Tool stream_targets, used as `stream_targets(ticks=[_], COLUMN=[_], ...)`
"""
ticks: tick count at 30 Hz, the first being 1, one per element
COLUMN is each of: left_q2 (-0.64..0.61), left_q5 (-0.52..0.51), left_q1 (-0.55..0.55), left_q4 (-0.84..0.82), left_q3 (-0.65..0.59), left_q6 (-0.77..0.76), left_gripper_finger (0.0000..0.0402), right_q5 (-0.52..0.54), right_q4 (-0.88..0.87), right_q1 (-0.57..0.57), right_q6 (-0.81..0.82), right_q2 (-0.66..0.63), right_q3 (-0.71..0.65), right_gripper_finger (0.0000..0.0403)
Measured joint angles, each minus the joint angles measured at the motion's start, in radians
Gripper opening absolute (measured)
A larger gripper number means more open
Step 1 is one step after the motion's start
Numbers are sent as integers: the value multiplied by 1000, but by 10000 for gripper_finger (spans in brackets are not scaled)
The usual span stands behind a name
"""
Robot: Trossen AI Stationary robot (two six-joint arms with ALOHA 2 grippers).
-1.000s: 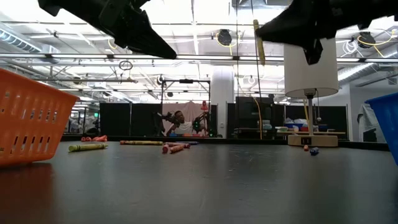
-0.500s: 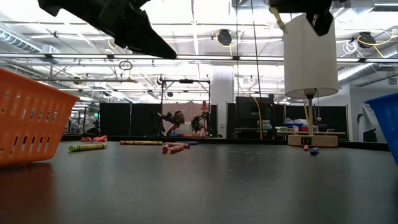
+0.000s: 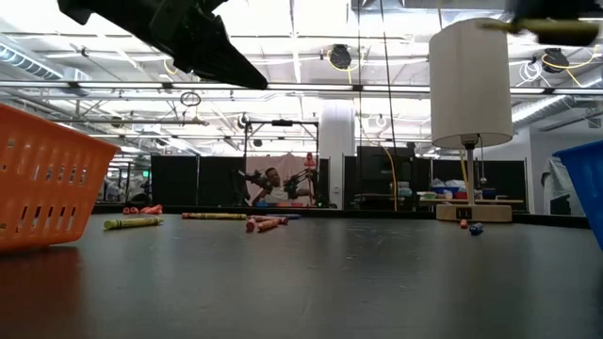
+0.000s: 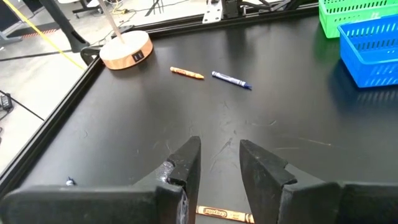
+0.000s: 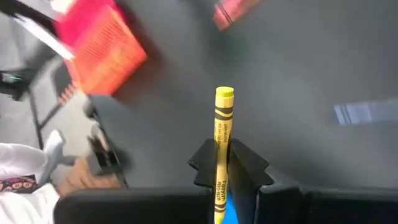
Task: Sort crayons
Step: Put the green crayon into the green bin
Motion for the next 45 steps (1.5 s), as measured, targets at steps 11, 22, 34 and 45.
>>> stream_targets(ticks=[11,22,34,45], left_q2=[0,0,0,0], left_q5=[12,15,15,15], left_q1=[0,0,1,1], left_q4=[1,2,36,54], left_q3=[0,0,0,0], left_q6=[0,0,56,60], left_gripper_finger=[109,109,109,109], right_q5=[-248,-257,-382,-443], right_q4=[-111,-107,-125,-210], right_q1=[151,303,369,382], right_q6=[507,758,898,865], right_q2=[111,172,223,229], right_q3=[0,0,0,0], right_gripper_finger=[11,12,12,12])
